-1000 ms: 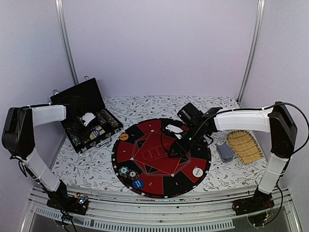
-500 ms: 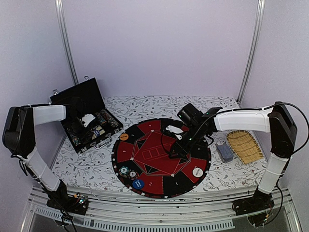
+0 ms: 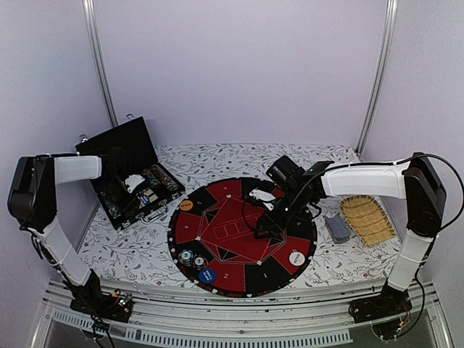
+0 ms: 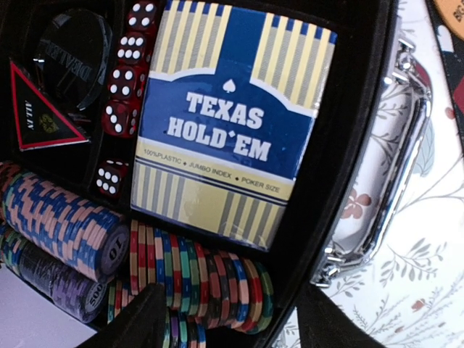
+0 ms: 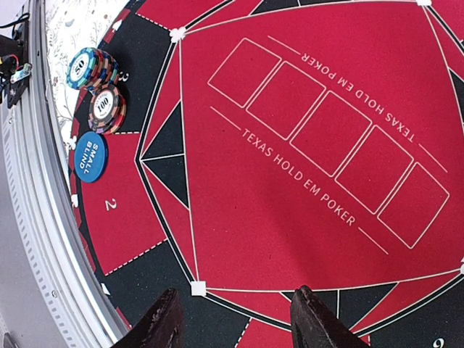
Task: Distribute texas hold em gaming equipment
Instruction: Pick up the pile of poker chips from the pile of poker chips.
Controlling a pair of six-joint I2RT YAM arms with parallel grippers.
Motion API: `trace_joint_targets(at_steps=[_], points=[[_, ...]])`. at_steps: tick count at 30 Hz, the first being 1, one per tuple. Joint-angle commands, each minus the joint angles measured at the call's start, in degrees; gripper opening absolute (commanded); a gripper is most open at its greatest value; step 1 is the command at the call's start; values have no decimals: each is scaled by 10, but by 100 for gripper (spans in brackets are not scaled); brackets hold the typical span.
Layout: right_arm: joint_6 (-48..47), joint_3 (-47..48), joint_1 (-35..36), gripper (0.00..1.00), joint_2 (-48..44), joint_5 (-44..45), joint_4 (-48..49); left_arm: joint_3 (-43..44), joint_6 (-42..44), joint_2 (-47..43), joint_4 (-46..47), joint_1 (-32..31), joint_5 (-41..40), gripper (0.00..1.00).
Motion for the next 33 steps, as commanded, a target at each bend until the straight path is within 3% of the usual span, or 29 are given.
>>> trace_joint_targets(at_steps=[1,10,19,33], points=[[-4,9,-2,53,15,-12,-6,15,-5,-10,5,12,-9,67],[-6,15,2,53,22,-17,-10,9,-1,-26,19,18,-16,76],[-5,15,4,53,22,-16,-14,3,-5,-2,12,19,-30,72],[-5,18,6,53,27,-15,-21,2,-12,-31,-1,19,-12,76]])
